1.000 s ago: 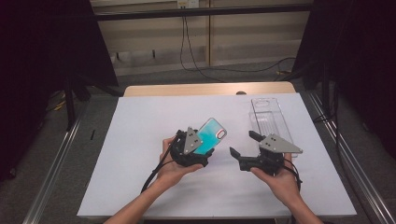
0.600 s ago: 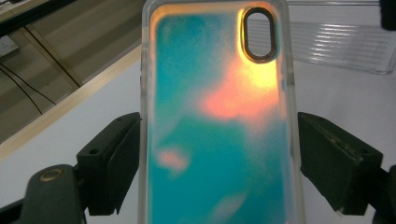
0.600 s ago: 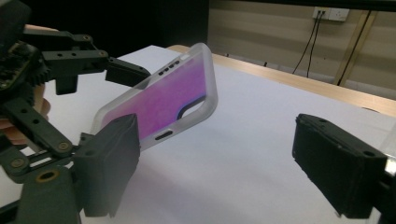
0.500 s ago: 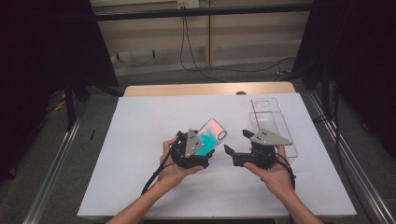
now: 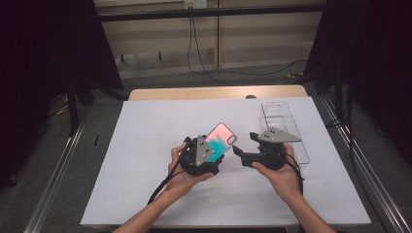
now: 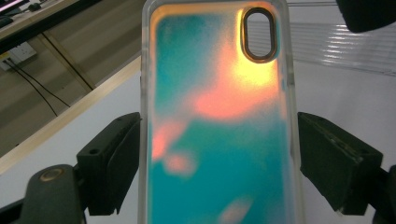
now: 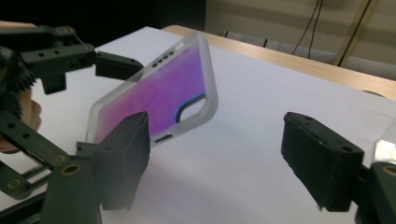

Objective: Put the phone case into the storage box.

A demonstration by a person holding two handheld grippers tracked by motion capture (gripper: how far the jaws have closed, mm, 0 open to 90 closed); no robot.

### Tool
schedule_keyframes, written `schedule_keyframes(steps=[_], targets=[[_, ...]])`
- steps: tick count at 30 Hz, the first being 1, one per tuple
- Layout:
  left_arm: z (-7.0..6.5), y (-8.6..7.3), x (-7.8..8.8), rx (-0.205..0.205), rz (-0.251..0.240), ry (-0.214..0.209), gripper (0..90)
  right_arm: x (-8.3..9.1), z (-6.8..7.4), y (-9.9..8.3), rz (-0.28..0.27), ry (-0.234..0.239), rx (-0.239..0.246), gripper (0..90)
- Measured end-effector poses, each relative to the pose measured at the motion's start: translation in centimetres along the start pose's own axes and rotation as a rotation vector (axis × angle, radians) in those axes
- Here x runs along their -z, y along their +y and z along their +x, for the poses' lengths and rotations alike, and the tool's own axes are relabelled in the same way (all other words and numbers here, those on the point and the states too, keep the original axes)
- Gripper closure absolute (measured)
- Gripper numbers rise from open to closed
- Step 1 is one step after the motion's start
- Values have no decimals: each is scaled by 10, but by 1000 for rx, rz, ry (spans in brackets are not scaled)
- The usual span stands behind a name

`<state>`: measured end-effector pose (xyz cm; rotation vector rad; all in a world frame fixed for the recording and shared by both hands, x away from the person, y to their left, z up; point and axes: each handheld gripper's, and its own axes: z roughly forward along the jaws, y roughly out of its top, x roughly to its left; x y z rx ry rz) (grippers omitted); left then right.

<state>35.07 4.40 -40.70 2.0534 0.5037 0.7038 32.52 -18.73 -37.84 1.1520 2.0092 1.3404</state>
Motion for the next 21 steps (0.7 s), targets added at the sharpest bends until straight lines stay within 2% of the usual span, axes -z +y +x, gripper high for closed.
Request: schedule_keyframes(steps=[4,14,18,21], targets=[[0,-1,0,1,-3,15,173,-2,2,-1,10,-31,18,255],[-2,-1,-5,-9,-12,55,173,-6,0,4,24,-27,-38,264],[-2,-1,-6,-8,-12,58,173,-7,0,6,35,-28,-36,326],[-2,-1,-6,-5,-11,60,173,-8,1,7,36,-17,-54,368]])
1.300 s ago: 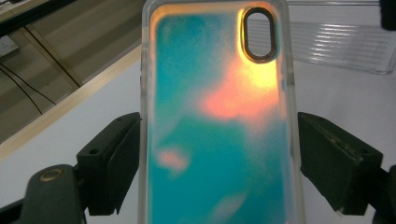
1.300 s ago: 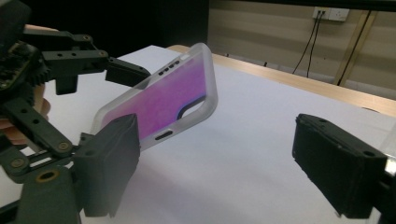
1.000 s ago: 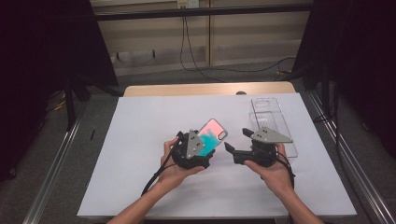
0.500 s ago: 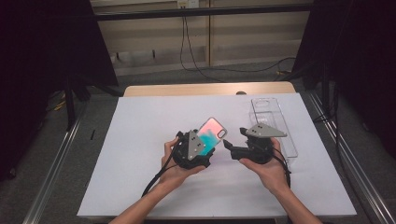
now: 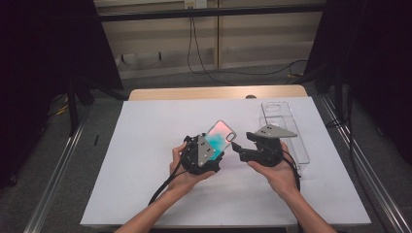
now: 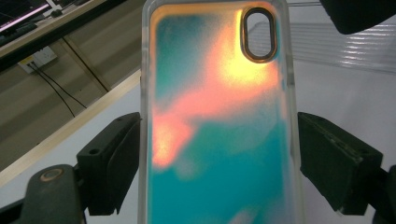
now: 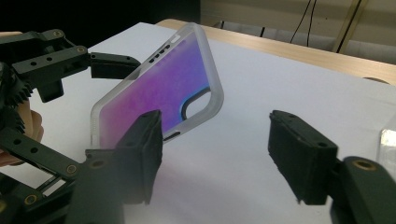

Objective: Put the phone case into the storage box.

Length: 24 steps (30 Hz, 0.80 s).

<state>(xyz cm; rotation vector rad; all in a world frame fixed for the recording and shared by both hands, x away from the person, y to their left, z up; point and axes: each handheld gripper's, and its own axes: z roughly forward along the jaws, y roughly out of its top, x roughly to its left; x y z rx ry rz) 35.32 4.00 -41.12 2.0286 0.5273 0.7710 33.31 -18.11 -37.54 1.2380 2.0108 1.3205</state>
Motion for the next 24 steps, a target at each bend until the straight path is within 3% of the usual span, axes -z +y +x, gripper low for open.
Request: schedule_keyframes(steps=[8,18,24], targets=[[-2,2,-4,7,-7,6,173,0,0,5,32,-6,-33,455],[-2,3,-7,1,-11,15,173,-4,-7,6,82,14,-94,484],[-4,3,-8,-14,-9,13,173,-6,-6,8,98,30,-125,585]])
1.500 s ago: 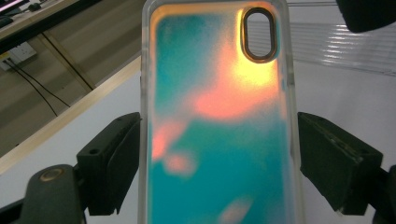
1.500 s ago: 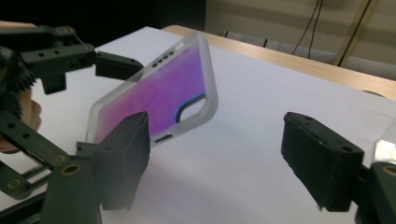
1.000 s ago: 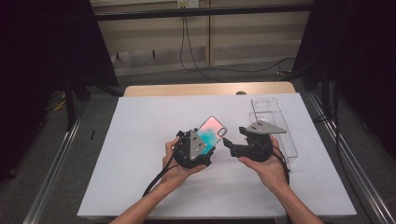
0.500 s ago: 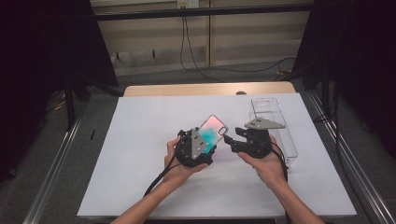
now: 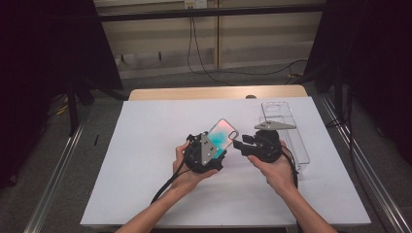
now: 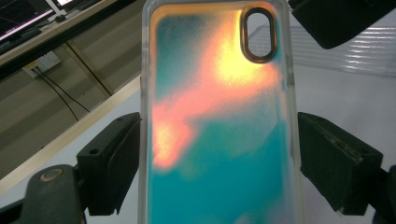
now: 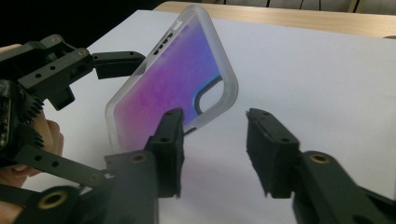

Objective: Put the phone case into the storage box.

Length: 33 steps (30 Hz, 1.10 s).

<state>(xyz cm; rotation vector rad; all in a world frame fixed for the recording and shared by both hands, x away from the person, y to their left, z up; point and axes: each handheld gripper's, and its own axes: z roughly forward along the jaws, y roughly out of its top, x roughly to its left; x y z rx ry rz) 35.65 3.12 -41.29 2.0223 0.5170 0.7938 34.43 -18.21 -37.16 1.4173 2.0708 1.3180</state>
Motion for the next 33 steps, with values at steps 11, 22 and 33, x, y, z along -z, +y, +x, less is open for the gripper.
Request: schedule_keyframes(steps=[11,22,33], targets=[[-4,0,-1,-17,0,4,173,-8,0,4,49,14,-52,655],[-4,-1,-3,-20,9,3,173,-11,-6,6,75,36,-122,704],[-5,-3,-5,-23,18,10,173,-17,-11,7,112,65,-221,714]])
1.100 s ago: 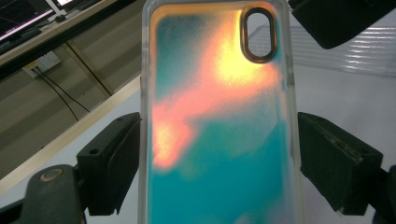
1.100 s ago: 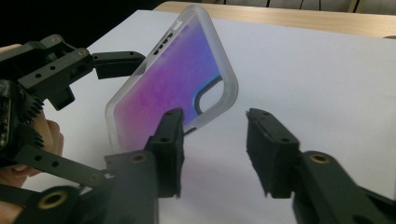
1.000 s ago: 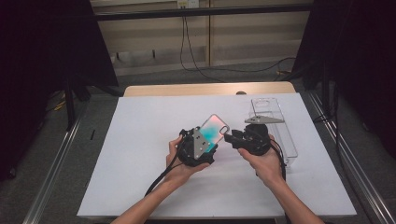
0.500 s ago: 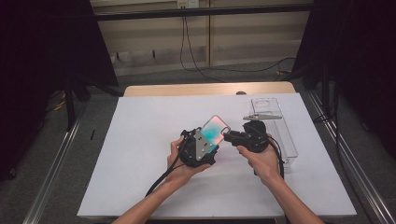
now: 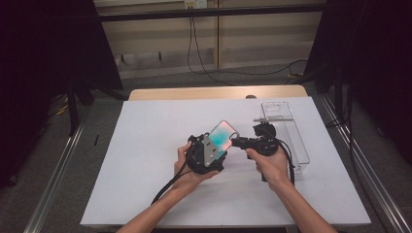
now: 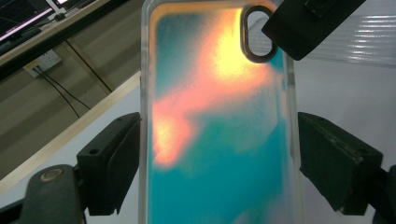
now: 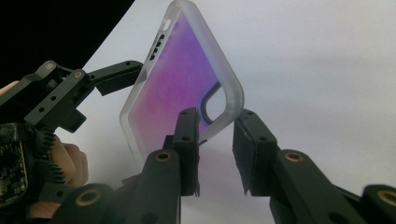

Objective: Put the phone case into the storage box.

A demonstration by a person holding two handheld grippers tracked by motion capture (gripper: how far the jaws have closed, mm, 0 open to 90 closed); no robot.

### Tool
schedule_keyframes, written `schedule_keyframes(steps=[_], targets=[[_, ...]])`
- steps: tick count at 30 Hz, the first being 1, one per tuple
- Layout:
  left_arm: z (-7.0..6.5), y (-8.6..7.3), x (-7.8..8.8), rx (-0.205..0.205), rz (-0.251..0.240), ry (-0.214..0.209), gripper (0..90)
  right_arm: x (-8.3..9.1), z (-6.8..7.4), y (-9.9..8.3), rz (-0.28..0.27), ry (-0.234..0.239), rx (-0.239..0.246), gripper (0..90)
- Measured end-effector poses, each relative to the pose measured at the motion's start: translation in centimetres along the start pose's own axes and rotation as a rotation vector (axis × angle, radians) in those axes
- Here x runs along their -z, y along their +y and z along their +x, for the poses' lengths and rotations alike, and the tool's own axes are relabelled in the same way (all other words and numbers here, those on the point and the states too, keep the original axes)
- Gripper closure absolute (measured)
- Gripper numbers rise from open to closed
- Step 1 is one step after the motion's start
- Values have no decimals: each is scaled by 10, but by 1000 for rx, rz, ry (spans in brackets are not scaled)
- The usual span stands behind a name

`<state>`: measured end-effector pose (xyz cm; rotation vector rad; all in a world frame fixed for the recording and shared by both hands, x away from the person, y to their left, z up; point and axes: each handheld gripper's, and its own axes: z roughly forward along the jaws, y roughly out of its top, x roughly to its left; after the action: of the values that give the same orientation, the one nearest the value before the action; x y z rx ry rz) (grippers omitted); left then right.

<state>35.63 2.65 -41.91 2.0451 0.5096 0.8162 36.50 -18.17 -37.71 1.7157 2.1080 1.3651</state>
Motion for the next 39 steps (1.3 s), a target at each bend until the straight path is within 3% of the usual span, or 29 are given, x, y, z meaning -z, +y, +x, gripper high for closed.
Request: schedule_keyframes(steps=[7,14,19,29,39], targets=[[1,-1,-1,-2,6,6,173,-3,-1,1,0,1,-37,721],[2,-1,-1,-9,8,16,173,-4,-4,2,3,46,-101,765],[2,-2,-3,-14,11,24,173,-2,-3,1,12,76,-103,800],[2,-3,-2,-22,12,27,173,-3,-3,1,18,79,-109,796],[3,-2,0,-27,0,34,173,-4,-6,2,4,113,-163,807]])
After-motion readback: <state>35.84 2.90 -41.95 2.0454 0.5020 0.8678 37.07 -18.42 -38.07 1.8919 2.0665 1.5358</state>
